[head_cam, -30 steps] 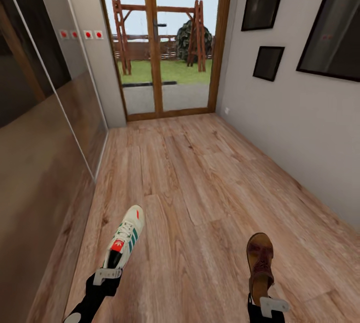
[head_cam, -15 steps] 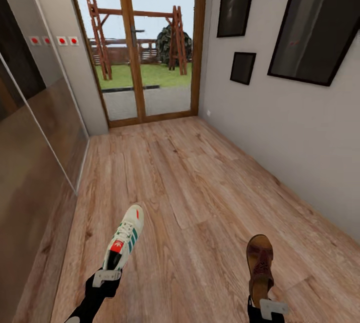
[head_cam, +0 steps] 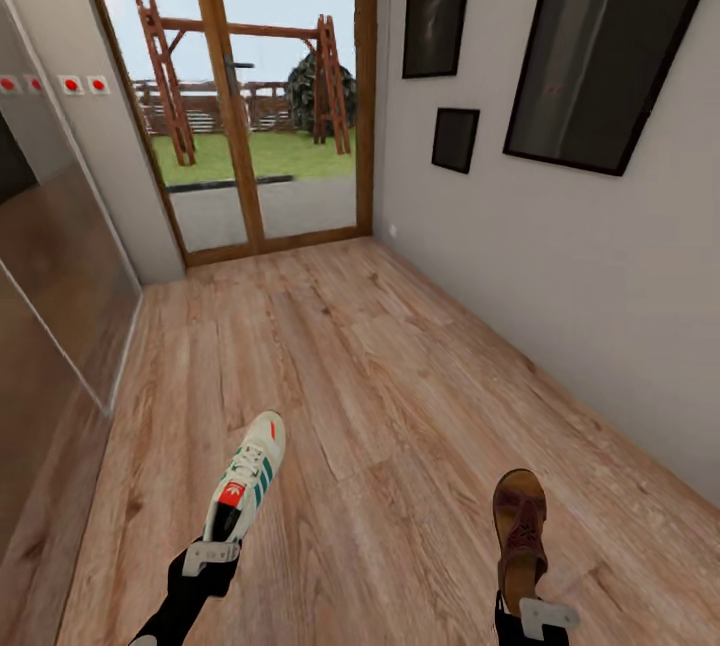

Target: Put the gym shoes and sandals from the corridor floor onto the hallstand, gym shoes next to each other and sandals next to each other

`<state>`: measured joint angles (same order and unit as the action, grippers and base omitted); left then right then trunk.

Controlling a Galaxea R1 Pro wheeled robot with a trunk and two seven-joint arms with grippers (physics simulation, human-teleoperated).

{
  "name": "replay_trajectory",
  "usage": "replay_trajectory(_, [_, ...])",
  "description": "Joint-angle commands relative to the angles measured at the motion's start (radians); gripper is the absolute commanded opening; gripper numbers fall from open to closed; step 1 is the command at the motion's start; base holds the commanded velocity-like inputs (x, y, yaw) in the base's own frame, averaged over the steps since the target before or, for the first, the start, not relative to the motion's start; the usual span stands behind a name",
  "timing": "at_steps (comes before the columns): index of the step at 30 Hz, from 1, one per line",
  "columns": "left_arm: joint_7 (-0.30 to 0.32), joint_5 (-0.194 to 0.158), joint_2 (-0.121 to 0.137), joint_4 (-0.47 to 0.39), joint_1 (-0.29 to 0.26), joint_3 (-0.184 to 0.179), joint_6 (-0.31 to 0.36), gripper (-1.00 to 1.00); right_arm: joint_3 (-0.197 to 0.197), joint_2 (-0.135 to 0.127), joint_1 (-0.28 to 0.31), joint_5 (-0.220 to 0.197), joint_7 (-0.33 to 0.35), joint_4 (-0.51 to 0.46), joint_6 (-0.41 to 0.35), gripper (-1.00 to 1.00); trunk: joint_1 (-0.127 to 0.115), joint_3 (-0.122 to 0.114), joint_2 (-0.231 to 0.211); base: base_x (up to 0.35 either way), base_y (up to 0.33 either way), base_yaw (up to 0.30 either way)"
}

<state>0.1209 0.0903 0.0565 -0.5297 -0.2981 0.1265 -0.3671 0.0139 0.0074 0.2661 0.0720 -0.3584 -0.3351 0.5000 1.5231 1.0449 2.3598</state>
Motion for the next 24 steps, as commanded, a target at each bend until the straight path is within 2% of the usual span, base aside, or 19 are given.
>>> replay_trajectory(1, [0.007,0.01,0.0,0.008,0.0,0.014,-0.004,-1.0,0.001,0.0,0.001,0.008,-0.008,0.001,0.0,-1.0,0.0,0.001,0.0,0.287,-0.129,-0.218])
replay_trajectory(2, [0.007,0.01,0.0,0.013,0.001,0.018,-0.004,-1.0,0.001,0.0,0.001,0.009,-0.008,0.001,-0.001,-1.0,0.0,0.001,0.0,0.288,-0.129,-0.227])
replay_trajectory(5, [0.008,0.012,0.005,0.062,0.016,0.077,-0.029,-1.0,0.001,0.0,0.001,0.009,-0.007,0.002,-0.001,-1.0,0.0,0.001,0.0,0.292,-0.128,-0.25])
replay_trajectory(7, [0.009,0.013,0.006,0.097,0.025,0.128,-0.08,-1.0,0.001,0.0,0.001,0.009,-0.006,0.002,-0.002,-1.0,0.0,0.001,0.0,0.29,-0.091,-0.259])
replay_trajectory(9, [0.009,0.014,0.006,0.118,0.03,0.152,-0.113,-1.0,0.001,0.0,0.001,0.009,-0.005,0.003,-0.002,-1.0,0.0,0.001,0.0,0.284,-0.034,-0.262])
replay_trajectory(16, [0.011,0.014,0.006,0.143,0.041,0.169,-0.139,-1.0,0.001,0.0,0.001,0.009,-0.005,0.015,-0.001,-1.0,0.0,0.001,0.0,0.244,-0.007,-0.263])
replay_trajectory(24, [0.022,0.011,0.006,0.145,0.043,0.168,-0.141,-1.0,0.0,-0.005,0.001,0.008,-0.005,0.015,-0.001,-1.0,0.0,0.001,0.0,0.025,0.0,-0.263])
